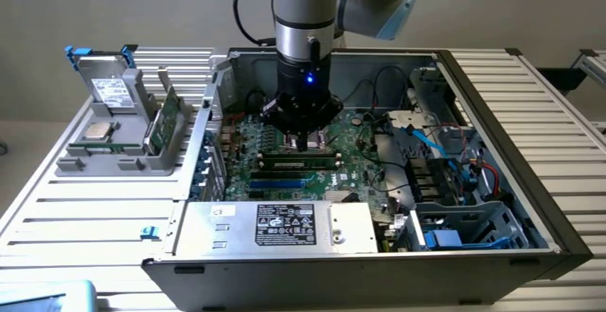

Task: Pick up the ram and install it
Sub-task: 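Press down the ram until it locks into place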

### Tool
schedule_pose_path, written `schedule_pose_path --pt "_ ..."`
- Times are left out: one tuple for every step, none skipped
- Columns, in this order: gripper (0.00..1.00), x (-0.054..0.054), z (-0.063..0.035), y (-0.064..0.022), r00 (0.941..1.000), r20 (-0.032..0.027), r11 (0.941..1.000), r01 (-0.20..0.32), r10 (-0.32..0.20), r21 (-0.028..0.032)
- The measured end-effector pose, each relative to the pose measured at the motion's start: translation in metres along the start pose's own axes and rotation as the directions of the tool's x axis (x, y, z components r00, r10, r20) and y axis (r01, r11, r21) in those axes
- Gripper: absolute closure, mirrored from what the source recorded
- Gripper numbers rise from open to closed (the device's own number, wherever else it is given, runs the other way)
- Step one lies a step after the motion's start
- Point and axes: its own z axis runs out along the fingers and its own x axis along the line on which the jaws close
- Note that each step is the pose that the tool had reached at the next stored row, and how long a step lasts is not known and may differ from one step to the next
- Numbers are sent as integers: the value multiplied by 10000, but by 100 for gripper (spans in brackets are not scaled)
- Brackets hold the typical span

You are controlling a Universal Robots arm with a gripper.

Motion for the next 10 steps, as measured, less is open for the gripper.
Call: schedule_pose_path --pt "89 0 1 0 9999 -1 9999 -103 103 18" --pt "89 0 1 0 9998 -1 9998 -212 212 39" --pt "89 0 1 0 9995 -2 9995 -313 313 59" --pt "89 0 1 0 9991 -2 9991 -416 416 79" --pt "89 0 1 0 9986 -2 9986 -519 520 98" --pt "89 0 1 0 9981 -2 9980 -621 621 118" --pt "89 0 2 0 9974 -2 9973 -726 727 138" --pt "89 0 1 0 9966 -1 9964 -828 828 154" --pt "89 1 1 0 9957 0 9955 -929 929 166" --pt "89 1 1 0 9946 6 9945 -1037 1037 175"
